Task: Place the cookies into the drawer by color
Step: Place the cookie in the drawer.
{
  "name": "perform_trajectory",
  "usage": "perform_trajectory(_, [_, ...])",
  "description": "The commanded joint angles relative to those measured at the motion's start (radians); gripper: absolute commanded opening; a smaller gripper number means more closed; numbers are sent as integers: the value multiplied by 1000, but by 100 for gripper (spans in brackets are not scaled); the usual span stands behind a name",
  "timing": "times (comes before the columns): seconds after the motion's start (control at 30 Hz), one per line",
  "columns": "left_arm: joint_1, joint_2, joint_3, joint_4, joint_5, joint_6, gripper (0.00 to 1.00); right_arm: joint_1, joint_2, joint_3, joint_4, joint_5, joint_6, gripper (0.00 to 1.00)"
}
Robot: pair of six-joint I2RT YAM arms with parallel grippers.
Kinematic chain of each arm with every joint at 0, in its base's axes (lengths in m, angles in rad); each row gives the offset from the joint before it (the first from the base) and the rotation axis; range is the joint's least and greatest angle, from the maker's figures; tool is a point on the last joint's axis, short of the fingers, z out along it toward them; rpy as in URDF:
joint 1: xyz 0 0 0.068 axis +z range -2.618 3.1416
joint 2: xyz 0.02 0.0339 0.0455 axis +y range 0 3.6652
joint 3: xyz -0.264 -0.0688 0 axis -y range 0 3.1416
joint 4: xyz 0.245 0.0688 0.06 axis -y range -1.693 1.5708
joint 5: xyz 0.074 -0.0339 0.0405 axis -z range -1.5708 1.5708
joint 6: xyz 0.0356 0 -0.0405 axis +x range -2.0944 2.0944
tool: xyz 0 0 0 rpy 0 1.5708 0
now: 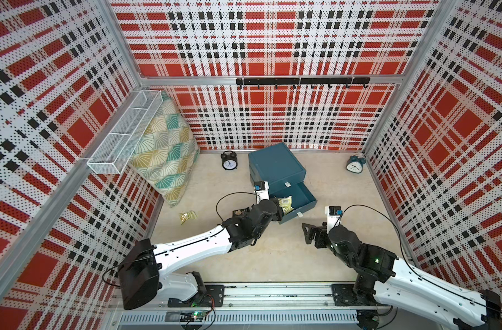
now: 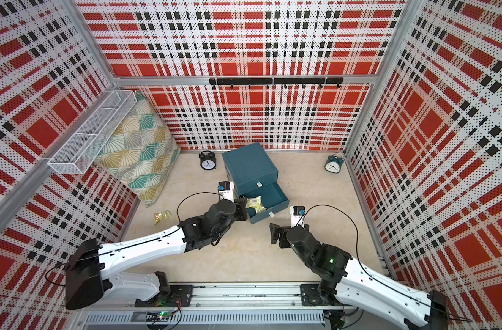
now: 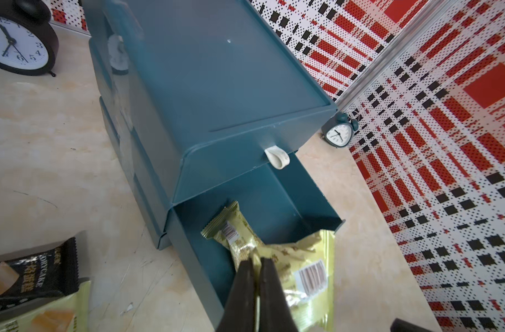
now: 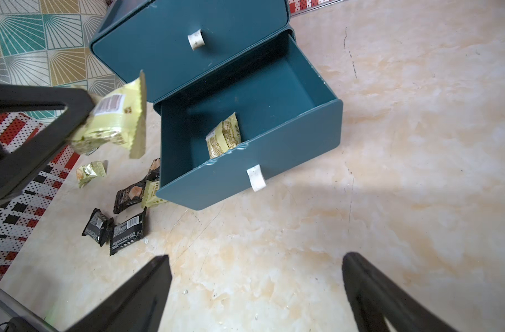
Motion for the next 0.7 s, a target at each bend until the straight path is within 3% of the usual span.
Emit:
perform_trajectory(0.0, [-2,66,57,-17,-26,25,0,1,0,-6,0,13,-7,100])
perform_trajectory(0.13, [13,157,109,-36,-4,24,0,0,1,-11,4,7,-19,100])
perform_trajectory(0.37, [27,211,136,-53,35,15,47,0,8,-15,46,-80,-84,100])
perform_trajectory(0.53, [38,133,86,-59,9,-4,67,0,-4,-17,92,-173,-146,100])
perform_trajectory(0.67, [57,52,19,-61,-7,-33,78,0,-6,-9,126,-243,-187,100])
